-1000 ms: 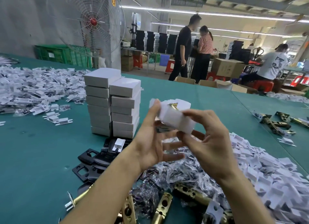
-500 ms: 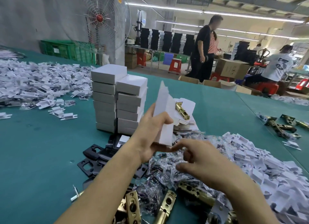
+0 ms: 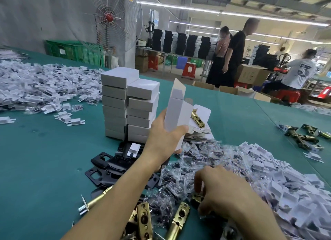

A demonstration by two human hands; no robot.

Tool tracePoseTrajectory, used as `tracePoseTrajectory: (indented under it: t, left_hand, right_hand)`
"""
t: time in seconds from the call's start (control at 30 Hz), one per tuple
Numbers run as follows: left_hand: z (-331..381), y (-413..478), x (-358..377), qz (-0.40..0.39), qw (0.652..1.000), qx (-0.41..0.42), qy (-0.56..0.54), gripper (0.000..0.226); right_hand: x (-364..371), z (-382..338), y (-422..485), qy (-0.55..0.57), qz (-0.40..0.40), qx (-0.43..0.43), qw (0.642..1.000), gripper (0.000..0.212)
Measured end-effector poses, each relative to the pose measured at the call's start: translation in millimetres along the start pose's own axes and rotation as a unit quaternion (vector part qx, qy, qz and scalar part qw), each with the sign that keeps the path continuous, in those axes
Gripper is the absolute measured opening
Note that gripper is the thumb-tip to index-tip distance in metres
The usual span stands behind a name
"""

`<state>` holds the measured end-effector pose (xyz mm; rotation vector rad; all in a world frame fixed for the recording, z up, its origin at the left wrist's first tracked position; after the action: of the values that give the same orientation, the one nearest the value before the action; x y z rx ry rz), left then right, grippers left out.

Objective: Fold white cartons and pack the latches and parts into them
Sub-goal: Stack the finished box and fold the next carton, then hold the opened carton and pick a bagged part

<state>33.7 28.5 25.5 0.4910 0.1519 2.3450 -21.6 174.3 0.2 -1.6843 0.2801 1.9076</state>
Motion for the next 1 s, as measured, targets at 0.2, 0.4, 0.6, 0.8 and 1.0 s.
tracePoseTrajectory:
  t: [0.2, 0.4, 0.6, 0.8, 1.0]
  left_hand:
    - [-3.8, -1.0, -2.4, -0.001, 1.000, -0.004, -0.001, 0.024]
    - [-22.7, -0.1, -4.7, -0.001, 0.998, -0.060, -0.004, 0.034]
    - [-36.8, 0.0, -10.1, -0.002, 0.992, -0.117, -0.048, 0.028]
    - [-38.2, -7.9, 3.3, -0.093, 0.989, -0.086, 0.078, 0.048]
    - [-41.3, -18.9, 28.7, -0.221, 0.961, -0.066, 0.150, 0.053]
  right_hand:
    - [2.5, -10.6, -1.9, -0.022, 0.034, -0.014, 0.999, 0.029]
    - [4.8, 2.0, 4.0, 0.062, 0.020, -0.042, 0.997, 0.029]
    - [-29.5, 65.0, 0.5, 0.424, 0.136, 0.040, 0.894, 0.037]
    - [-61.8, 104.8, -19.6, 0.449, 0.407, 0.105, 0.788, 0.033]
    - [-79.6, 107.6, -45.6, 0.502, 0.584, 0.069, 0.634, 0.031]
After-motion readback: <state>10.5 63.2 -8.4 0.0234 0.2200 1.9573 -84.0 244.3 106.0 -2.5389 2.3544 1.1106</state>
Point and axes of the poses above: each hand's wrist, its own y-axis towards the middle knuckle, its own x-axis out of the palm, z = x × y, the point moved 8 cm from there along y, towards the middle knuckle, and after that the axes turned 11 degrees about -y, right-handed, at the moved point
